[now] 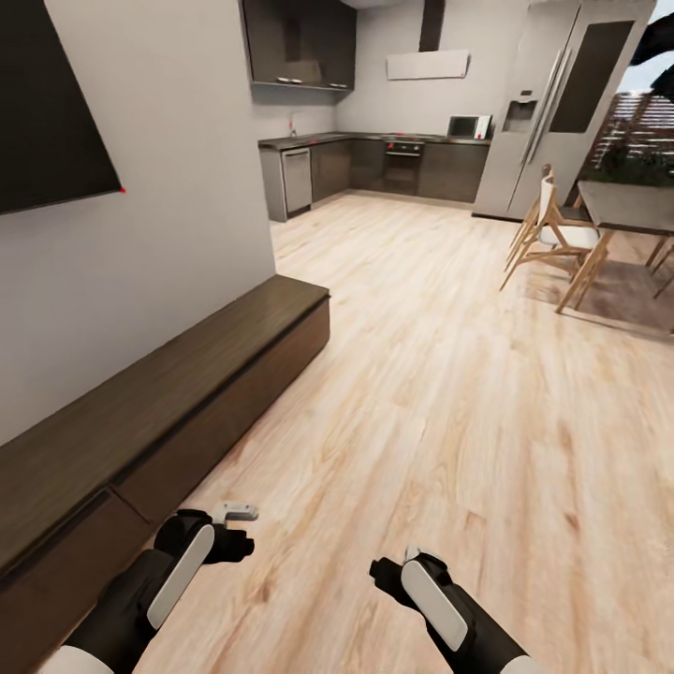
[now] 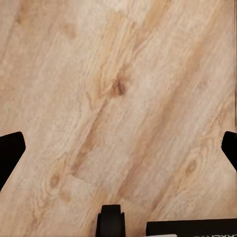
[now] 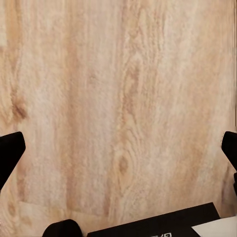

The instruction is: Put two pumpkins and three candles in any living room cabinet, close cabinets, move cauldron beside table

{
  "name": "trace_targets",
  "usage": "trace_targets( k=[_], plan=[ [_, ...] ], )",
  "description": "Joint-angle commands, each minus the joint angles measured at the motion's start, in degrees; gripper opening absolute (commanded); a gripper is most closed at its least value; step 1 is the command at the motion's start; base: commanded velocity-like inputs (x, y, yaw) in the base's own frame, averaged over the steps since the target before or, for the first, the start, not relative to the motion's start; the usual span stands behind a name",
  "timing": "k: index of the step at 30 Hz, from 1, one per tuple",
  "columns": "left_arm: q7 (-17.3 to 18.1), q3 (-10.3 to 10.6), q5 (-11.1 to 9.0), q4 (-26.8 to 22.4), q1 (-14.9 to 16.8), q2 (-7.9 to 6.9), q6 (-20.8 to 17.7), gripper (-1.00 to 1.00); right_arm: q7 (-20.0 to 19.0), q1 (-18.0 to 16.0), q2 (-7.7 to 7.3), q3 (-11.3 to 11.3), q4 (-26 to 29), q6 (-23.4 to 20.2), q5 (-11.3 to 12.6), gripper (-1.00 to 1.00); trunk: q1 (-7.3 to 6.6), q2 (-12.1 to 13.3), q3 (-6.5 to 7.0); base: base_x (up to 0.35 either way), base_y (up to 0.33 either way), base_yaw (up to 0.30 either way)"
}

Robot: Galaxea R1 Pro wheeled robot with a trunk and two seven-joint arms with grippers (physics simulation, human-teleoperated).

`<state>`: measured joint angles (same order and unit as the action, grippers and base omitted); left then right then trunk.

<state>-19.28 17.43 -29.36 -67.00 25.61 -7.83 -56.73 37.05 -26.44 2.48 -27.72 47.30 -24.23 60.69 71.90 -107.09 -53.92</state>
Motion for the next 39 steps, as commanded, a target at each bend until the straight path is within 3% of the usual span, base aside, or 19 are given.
trace_targets(
  k=[1, 12, 39],
  plan=[
    [-0.59, 0.14, -0.61, -0.10, 0.03, -0.09, -0.09, 1.00, 0.37, -0.06, -0.02, -0.14, 0.06, -0.11, 0.30, 1.00, 0.00, -0.02, -0.05, 0.000, 0.000, -0.273],
    [-0.62, 0.23, -0.61, -0.15, 0.02, -0.07, -0.10, 1.00, -1.53, -0.05, -0.20, -0.14, 0.01, -0.11, 1.71, 1.00, 0.00, -0.02, -0.05, 0.000, 0.000, -0.277],
    [-0.59, 0.32, -0.68, 0.11, 0.03, 0.01, -0.05, 1.00, -4.70, -0.06, -1.00, -0.14, -2.38, -0.05, 1.80, 1.00, 0.00, -0.02, -0.05, 0.000, 0.000, -0.280]
  ],
)
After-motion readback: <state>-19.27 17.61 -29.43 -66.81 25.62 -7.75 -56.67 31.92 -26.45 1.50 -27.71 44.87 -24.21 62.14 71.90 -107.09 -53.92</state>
